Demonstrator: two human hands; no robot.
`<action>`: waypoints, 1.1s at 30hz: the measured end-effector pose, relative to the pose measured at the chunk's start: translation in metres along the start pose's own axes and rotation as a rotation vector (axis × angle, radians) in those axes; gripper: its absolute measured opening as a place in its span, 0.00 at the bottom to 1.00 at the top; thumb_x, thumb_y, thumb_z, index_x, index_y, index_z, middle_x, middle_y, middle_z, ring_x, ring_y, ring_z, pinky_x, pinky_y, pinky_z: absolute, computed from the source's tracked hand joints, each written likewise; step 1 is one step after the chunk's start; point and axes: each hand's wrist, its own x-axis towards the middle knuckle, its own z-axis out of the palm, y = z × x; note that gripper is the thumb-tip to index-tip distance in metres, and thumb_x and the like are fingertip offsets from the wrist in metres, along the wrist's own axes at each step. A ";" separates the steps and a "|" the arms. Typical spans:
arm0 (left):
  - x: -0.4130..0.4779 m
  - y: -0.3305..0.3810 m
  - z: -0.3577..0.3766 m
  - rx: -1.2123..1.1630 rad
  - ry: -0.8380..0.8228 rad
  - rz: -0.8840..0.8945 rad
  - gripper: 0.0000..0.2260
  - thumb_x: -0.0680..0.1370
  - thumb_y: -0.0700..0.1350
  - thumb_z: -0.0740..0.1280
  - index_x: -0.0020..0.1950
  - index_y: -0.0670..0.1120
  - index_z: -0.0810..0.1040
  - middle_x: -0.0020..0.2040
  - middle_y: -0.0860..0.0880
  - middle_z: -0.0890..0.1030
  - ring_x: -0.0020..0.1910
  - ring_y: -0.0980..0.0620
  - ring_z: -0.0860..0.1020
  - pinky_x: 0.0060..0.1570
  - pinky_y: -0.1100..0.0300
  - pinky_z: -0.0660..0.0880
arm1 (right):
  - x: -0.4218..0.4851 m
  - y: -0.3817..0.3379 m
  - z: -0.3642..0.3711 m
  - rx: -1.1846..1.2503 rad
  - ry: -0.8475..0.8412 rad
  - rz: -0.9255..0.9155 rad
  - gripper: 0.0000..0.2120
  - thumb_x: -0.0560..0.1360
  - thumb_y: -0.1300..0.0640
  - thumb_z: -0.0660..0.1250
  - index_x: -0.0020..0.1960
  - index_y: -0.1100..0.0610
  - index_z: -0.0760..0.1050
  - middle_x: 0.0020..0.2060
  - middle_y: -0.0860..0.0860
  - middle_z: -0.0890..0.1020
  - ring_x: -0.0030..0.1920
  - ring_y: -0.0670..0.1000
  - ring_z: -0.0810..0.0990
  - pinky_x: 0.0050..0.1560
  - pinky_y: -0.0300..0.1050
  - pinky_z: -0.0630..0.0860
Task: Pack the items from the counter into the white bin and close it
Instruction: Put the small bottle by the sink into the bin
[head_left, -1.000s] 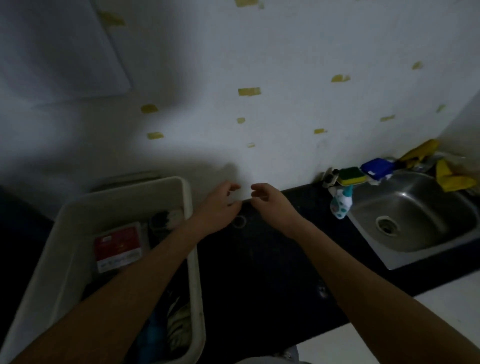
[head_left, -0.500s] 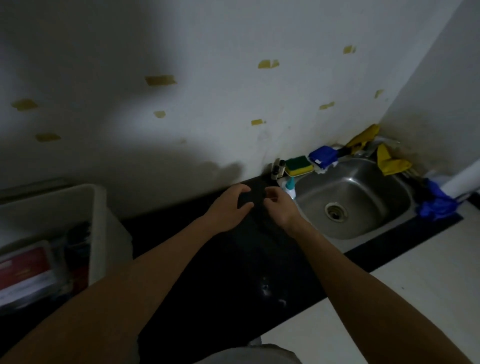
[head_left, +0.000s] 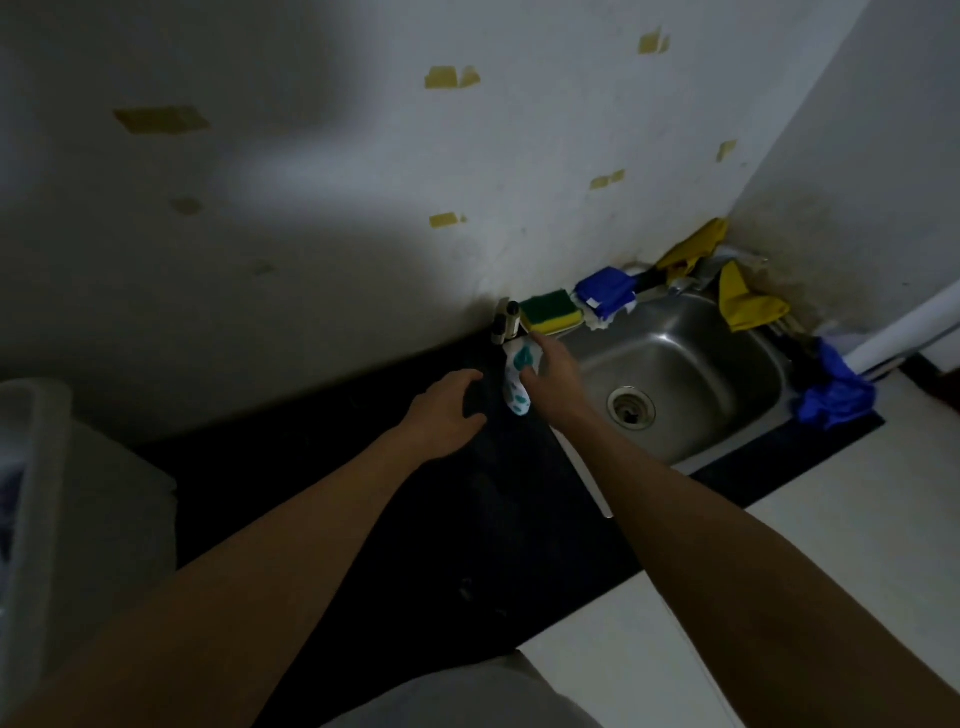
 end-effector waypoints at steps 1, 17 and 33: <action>0.002 0.000 -0.001 0.015 -0.005 -0.007 0.30 0.76 0.48 0.69 0.76 0.49 0.62 0.74 0.49 0.66 0.71 0.48 0.67 0.70 0.51 0.66 | 0.004 0.002 0.001 -0.006 -0.040 -0.006 0.26 0.76 0.62 0.64 0.73 0.58 0.66 0.70 0.57 0.71 0.70 0.56 0.69 0.68 0.47 0.65; 0.007 -0.003 -0.005 0.032 -0.073 -0.077 0.31 0.76 0.50 0.68 0.76 0.49 0.61 0.73 0.47 0.67 0.69 0.46 0.69 0.68 0.49 0.68 | 0.018 0.011 0.020 -0.080 -0.068 -0.074 0.11 0.76 0.62 0.65 0.58 0.62 0.75 0.58 0.59 0.75 0.58 0.58 0.75 0.50 0.44 0.69; 0.005 -0.043 -0.001 -0.076 -0.087 -0.117 0.24 0.77 0.44 0.67 0.72 0.46 0.67 0.68 0.46 0.71 0.63 0.48 0.73 0.63 0.54 0.71 | 0.016 0.023 0.069 -0.171 -0.373 -0.033 0.25 0.74 0.61 0.69 0.70 0.63 0.70 0.66 0.61 0.73 0.65 0.59 0.74 0.66 0.48 0.71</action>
